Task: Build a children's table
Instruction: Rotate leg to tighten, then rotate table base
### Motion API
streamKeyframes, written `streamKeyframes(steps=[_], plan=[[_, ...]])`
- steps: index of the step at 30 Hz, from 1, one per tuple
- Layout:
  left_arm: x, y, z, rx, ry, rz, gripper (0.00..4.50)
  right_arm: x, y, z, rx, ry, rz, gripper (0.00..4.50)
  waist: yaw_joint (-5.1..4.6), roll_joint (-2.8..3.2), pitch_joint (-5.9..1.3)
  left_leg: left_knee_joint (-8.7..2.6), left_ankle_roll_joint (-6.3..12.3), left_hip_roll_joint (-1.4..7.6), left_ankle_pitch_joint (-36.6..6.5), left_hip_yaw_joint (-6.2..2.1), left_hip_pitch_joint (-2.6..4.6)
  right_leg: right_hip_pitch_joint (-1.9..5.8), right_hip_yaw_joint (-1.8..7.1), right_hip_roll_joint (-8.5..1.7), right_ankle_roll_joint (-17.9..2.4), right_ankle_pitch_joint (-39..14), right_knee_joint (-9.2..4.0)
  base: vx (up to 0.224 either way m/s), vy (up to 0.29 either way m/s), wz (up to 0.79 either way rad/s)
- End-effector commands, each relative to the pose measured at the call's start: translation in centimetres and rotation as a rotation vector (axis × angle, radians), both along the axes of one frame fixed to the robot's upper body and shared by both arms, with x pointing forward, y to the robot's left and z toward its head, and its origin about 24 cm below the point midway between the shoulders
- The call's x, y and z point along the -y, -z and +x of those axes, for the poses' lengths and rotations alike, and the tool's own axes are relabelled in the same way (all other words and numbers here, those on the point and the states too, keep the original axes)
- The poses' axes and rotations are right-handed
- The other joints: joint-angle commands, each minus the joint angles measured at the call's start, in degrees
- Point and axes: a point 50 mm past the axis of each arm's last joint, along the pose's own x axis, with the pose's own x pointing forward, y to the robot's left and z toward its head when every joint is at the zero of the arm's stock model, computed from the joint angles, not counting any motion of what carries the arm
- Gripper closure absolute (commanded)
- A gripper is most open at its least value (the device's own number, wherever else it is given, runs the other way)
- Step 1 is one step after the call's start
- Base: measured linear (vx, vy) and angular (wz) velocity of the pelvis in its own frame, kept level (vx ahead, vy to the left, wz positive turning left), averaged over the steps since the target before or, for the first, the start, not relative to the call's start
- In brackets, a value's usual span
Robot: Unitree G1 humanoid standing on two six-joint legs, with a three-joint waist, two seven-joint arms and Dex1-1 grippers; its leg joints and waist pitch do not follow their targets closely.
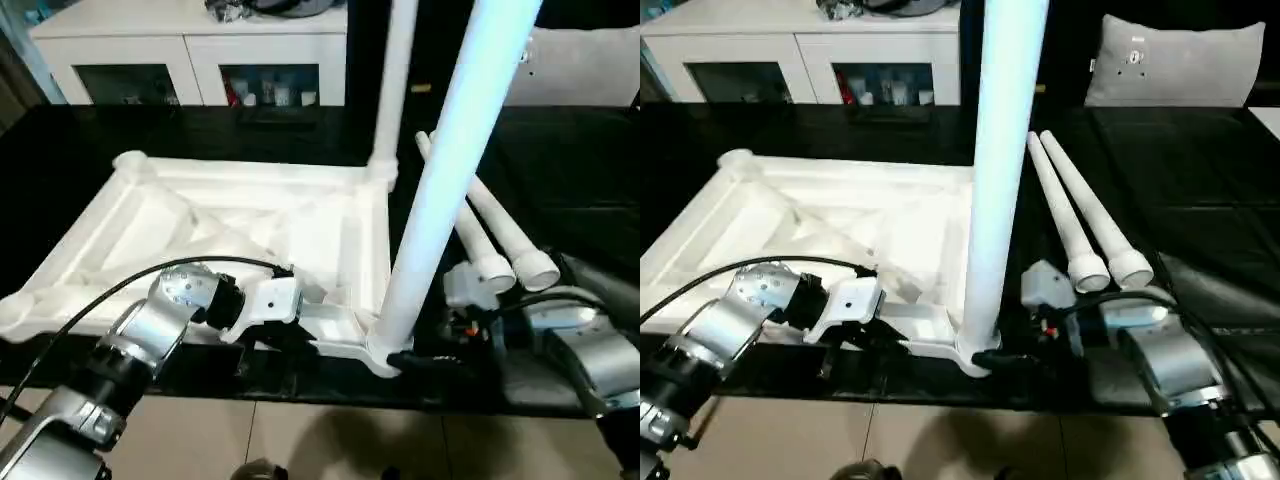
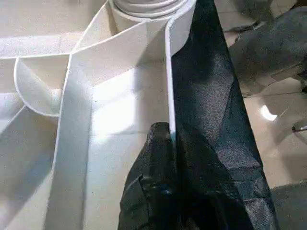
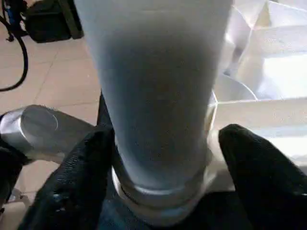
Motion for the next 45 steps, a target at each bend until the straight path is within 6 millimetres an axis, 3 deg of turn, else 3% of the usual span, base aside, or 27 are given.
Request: streamKeyframes(steps=[1, 11, 18, 22, 25, 26, 29, 33, 37, 38, 39, 41, 45], plan=[[0.3, -0.7, 0.2, 0.034, 0.048, 0.013, 4.50, -0.4, -0.4, 0.2, -0.006, -0.020, 0.007, 1.08, -0.23, -0.83, -3.93, -4.68, 2.96, 3.25, -18.20, -1.18, 0.80, 2.56, 2.87, -3.70, -9.83, -26.07, -4.48, 0.000, 0.000, 0.00], [0.0, -0.6, 0.5, 0.035, 0.054, 0.016, 4.50, -0.7, -0.1, -0.1, -0.041, -0.041, 0.015, 1.81, -0.13, -0.84, -3.76, -4.76, 2.64, 3.20, -18.82, -1.23, 0.83, 2.50, 2.81, -3.79, -8.75, -28.74, -4.81, 0.000, 0.000, 0.00], [0.5, -0.8, 0.5, 0.016, -0.139, -0.082, 4.50, -2.3, 0.4, 0.0, -0.038, 0.105, 0.115, 1.84, -0.37, -0.69, -3.67, -5.00, 1.51, 3.34, -19.03, -1.40, 0.80, 2.54, 2.86, -3.91, -9.11, -28.73, -4.62, 0.000, 0.000, 0.00], [2.1, -1.0, 0.5, 0.013, -0.320, -0.171, 4.50, -3.9, 1.6, 1.2, -0.018, 0.329, 0.127, 1.85, -2.05, -0.73, -3.56, -4.99, 0.23, 2.95, -20.61, -1.62, 0.71, 2.44, 2.47, -3.80, -7.85, -31.52, -4.93, 0.000, 0.000, 0.00], [3.9, -1.0, 0.4, 0.010, -0.466, -0.225, 4.50, -5.6, 2.2, 1.9, -0.006, 0.478, 0.156, 1.85, -3.37, -0.83, -3.49, -4.77, 0.59, 2.66, -20.59, -1.60, 0.51, 2.37, 2.28, -3.72, -7.30, -32.63, -5.32, 0.000, 0.000, 0.00], [4.4, -1.0, 0.4, 0.013, -0.500, -0.236, 4.50, -6.0, 2.4, 2.1, -0.009, 0.520, 0.167, 1.85, -3.51, -1.15, -3.64, -4.44, 0.98, 2.37, -20.53, -1.50, 0.85, 2.17, 2.06, -3.62, -6.49, -34.44, -5.77, 0.000, 0.000, 0.00], [6.0, -1.1, 0.2, 0.013, -0.583, -0.249, 4.50, -7.0, 2.5, 2.8, -0.020, 0.649, 0.204, 1.86, -3.68, -0.97, -3.50, -4.42, 1.50, 2.25, -20.11, -1.48, 0.85, 1.95, 2.00, -3.55, -5.44, -35.96, -6.13, 0.000, 0.000, 0.00], [8.6, -1.6, 0.4, 0.044, -0.729, -0.281, 4.50, -8.0, 2.8, 4.0, -0.003, 0.851, 0.201, 1.86, -4.14, -0.58, -3.61, -4.48, 1.29, 2.24, -21.15, -1.59, 0.86, 1.82, 1.71, -3.26, -4.68, -35.56, -6.25, 0.000, 0.000, 0.00], [9.5, -2.0, 0.5, 0.086, -0.740, -0.280, 4.50, -8.0, 2.8, 4.4, 0.019, 0.902, 0.213, 1.86, -4.30, -0.67, -3.99, -4.65, 2.14, 2.20, -20.87, -1.62, 0.62, 2.09, 1.81, -3.32, -4.46, -32.53, -6.33, 0.000, 0.000, 0.00], [9.5, -2.0, 0.5, 0.085, -0.742, -0.278, 4.50, -8.0, 2.7, 4.4, 0.014, 0.910, 0.230, 1.51, -4.26, -0.33, -4.05, -4.72, 2.55, 2.25, -20.22, -1.61, 0.46, 2.20, 1.93, -3.34, -4.99, -31.06, -6.11, 0.000, 0.000, 0.00], [9.4, -2.0, 0.5, 0.083, -0.744, -0.276, 4.50, -7.8, 2.6, 4.5, 0.015, 0.917, 0.236, 1.16, -4.26, -0.37, -4.07, -4.78, 2.66, 2.31, -20.01, -1.59, 0.38, 2.24, 1.96, -3.31, -5.23, -30.35, -6.11, 0.000, 0.000, 0.00], [9.2, -2.0, 0.6, 0.085, -0.738, -0.273, 4.50, -7.5, 2.5, 4.5, 0.025, 0.925, 0.239, 1.14, -4.17, -0.24, -4.13, -4.79, 2.88, 2.37, -19.61, -1.54, 0.37, 2.27, 2.04, -3.31, -5.93, -28.69, -5.93, 0.000, 0.000, 0.00], [8.0, -1.9, 0.9, 0.102, -0.719, -0.242, 4.50, -6.0, 1.9, 4.4, 0.064, 0.924, 0.262, 0.67, -4.02, -0.64, -4.17, -4.83, 3.30, 2.42, -18.39, -1.41, 0.16, 2.51, 2.23, -3.36, -6.50, -27.16, -5.65, 0.000, 0.000, 0.00]])
